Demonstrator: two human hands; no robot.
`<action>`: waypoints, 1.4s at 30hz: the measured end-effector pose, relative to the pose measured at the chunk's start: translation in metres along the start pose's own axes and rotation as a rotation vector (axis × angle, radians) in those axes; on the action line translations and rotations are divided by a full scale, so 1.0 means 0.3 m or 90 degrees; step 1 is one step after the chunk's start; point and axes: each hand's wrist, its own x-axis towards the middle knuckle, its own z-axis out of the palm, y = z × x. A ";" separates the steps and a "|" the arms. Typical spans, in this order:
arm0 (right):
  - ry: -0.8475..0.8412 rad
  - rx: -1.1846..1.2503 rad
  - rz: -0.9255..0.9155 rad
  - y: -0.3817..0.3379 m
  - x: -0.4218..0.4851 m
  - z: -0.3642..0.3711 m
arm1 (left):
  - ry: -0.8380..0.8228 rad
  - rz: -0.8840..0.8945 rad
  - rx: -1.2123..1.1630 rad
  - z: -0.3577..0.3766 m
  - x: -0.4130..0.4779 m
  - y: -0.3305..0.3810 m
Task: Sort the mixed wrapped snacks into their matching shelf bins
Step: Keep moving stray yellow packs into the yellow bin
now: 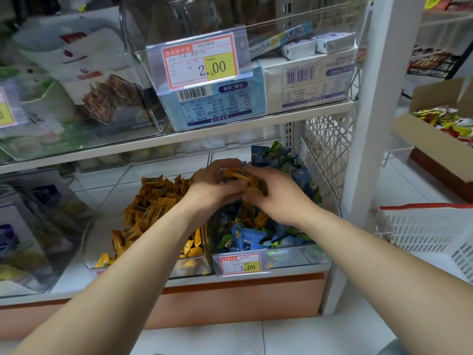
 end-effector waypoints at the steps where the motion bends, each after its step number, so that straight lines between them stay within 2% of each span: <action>1: 0.012 0.017 0.004 0.005 -0.001 -0.003 | 0.000 -0.002 0.024 0.006 0.000 0.000; 4: 0.074 -0.002 0.062 0.033 0.001 -0.025 | 0.003 -0.007 0.168 0.014 0.008 0.006; 8: 0.212 -0.030 0.066 0.064 -0.005 -0.075 | 0.030 0.054 0.487 0.031 0.019 -0.010; 12: 0.248 -0.060 0.099 0.092 -0.009 -0.106 | -0.093 0.011 0.583 0.101 0.005 -0.042; 14: 0.245 -0.048 0.105 0.098 -0.017 -0.103 | -0.117 0.000 0.625 0.129 0.003 -0.063; 18: 0.218 0.030 0.119 0.095 -0.034 -0.097 | -0.063 0.030 0.616 0.126 -0.001 -0.056; 20: 0.202 0.070 0.119 0.086 -0.035 -0.091 | -0.003 0.052 0.564 0.104 -0.013 -0.031; 22: 0.196 0.117 0.116 0.059 -0.034 -0.075 | 0.077 0.052 0.410 0.079 -0.029 -0.004; 25: 0.191 0.266 0.147 -0.006 -0.024 -0.021 | 0.118 -0.021 0.083 0.059 -0.070 0.027; 27: 0.182 0.333 0.174 -0.051 -0.011 0.031 | 0.149 -0.041 -0.002 0.043 -0.090 0.031; 33: 0.136 0.161 0.107 -0.156 0.048 0.183 | 0.271 -0.072 -0.154 -0.037 -0.121 0.075; 36: 0.059 0.047 0.040 -0.191 0.084 0.245 | 0.286 -0.021 0.046 -0.122 -0.137 0.071; 39: -0.058 0.006 0.008 -0.202 0.117 0.255 | 0.306 0.071 0.210 -0.220 -0.155 0.046; 42: -0.046 -0.004 0.029 -0.143 0.142 0.192 | 0.351 0.090 0.311 -0.321 -0.150 0.026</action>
